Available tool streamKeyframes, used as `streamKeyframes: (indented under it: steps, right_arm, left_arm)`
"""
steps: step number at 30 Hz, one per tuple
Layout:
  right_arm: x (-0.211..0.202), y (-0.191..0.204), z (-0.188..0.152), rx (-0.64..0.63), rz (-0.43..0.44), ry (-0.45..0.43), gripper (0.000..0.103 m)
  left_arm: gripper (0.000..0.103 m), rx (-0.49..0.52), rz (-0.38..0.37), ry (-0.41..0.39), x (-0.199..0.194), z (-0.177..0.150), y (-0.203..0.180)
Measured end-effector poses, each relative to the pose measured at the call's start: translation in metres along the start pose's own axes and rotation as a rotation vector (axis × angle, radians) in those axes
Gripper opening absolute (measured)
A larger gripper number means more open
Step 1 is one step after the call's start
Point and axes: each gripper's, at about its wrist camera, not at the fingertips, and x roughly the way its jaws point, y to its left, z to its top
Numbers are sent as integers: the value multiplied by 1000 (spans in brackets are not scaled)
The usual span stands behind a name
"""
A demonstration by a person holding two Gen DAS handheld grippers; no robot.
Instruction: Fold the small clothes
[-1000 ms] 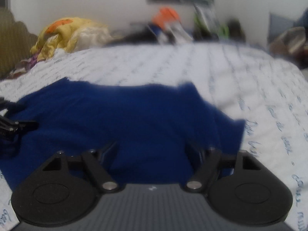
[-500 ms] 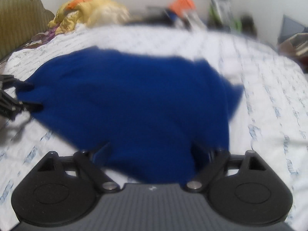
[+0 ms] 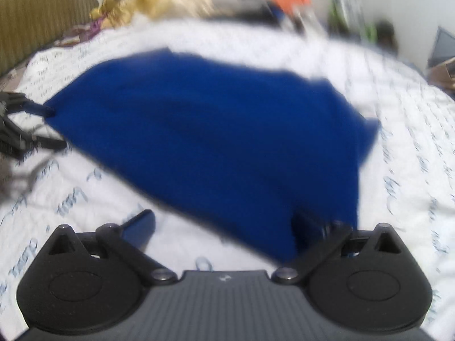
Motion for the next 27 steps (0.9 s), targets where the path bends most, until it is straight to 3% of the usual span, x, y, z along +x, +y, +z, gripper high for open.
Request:
streamKeyframes:
  steps: [3, 5, 7, 9, 11, 14, 15, 16, 18, 22, 24, 27]
  right_arm:
    - [-26, -15, 14, 110, 30, -67, 103]
    - [-30, -33, 36, 233, 45, -132, 103]
    - [-23, -37, 68, 291, 89, -161, 103]
    - [-5, -29, 99, 245, 164, -175, 103]
    - [28, -11, 121, 175, 184, -116, 103]
    - [97, 7, 130, 3, 15, 68, 103]
    - [99, 7, 127, -10, 19, -7, 103]
    - [109, 6, 131, 5, 12, 38, 103]
    - [109, 10, 138, 56, -13, 34, 103]
    - [123, 55, 168, -19, 146, -66, 103]
    - [154, 88, 187, -82, 205, -48, 103]
    - [222, 139, 211, -185, 212, 21, 103]
  left_arm:
    - [92, -188, -6, 3, -1, 8, 24]
    - [93, -290, -3, 38, 5, 8, 32]
    - [95, -366, -7, 18, 4, 8, 36]
    - [95, -471, -28, -2, 3, 7, 43]
    - [95, -548, -40, -22, -1, 4, 51]
    - [92, -579, -52, -14, -8, 0, 58]
    - [92, -610, -71, -7, -11, -2, 64]
    - [92, -651, -95, -6, -14, -6, 68]
    - [92, -718, -126, -22, -16, -11, 72]
    - [94, -741, -118, -51, -10, -9, 67]
    - [95, -712, -105, -49, -9, -7, 61]
    - [95, -708, -114, -50, -8, -9, 59]
